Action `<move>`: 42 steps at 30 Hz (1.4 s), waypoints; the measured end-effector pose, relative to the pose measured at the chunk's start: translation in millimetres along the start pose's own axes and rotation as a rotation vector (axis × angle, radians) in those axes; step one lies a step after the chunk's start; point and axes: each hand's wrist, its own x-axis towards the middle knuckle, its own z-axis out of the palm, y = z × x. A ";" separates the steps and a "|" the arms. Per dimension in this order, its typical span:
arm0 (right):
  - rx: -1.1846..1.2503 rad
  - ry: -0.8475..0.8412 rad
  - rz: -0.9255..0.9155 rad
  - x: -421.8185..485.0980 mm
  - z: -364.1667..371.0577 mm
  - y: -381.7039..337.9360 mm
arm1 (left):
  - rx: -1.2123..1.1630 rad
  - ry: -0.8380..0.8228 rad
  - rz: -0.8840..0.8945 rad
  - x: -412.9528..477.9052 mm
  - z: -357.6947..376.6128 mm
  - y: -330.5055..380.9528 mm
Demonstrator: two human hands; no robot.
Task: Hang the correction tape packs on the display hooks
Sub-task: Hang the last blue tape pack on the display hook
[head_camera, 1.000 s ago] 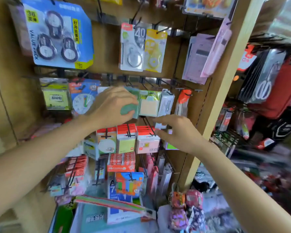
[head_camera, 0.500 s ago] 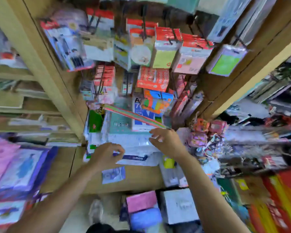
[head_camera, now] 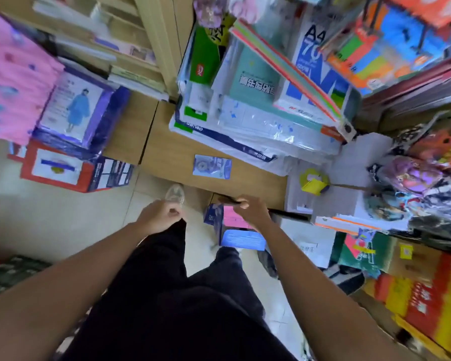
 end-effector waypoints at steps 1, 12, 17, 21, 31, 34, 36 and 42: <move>-0.010 -0.033 0.019 11.2 8.8 2.9 | -0.018 -0.017 -0.045 4.3 -2.1 -8.8; -0.329 -0.060 -0.168 200.6 59.6 -6.7 | -0.274 0.158 -0.218 46.5 -26.9 -68.4; -0.473 0.008 -0.299 265.8 96.9 -8.2 | -0.354 0.180 -0.282 45.7 -10.6 -81.4; -0.645 0.057 -0.353 282.9 125.8 -9.8 | -0.402 0.207 -0.288 50.3 0.3 -77.1; -0.210 0.039 -0.495 252.1 110.6 -16.5 | -0.596 0.320 -0.263 82.5 -6.8 -44.2; -0.091 0.054 -0.621 205.2 92.1 -18.6 | -0.709 0.298 -0.320 91.1 -13.0 -26.3; -0.078 0.085 -0.710 175.3 81.0 -19.1 | -0.727 0.228 -0.295 93.0 -18.0 -13.8; -0.111 0.245 -0.908 100.0 53.8 -23.8 | -0.741 0.011 -0.148 75.9 -25.9 26.8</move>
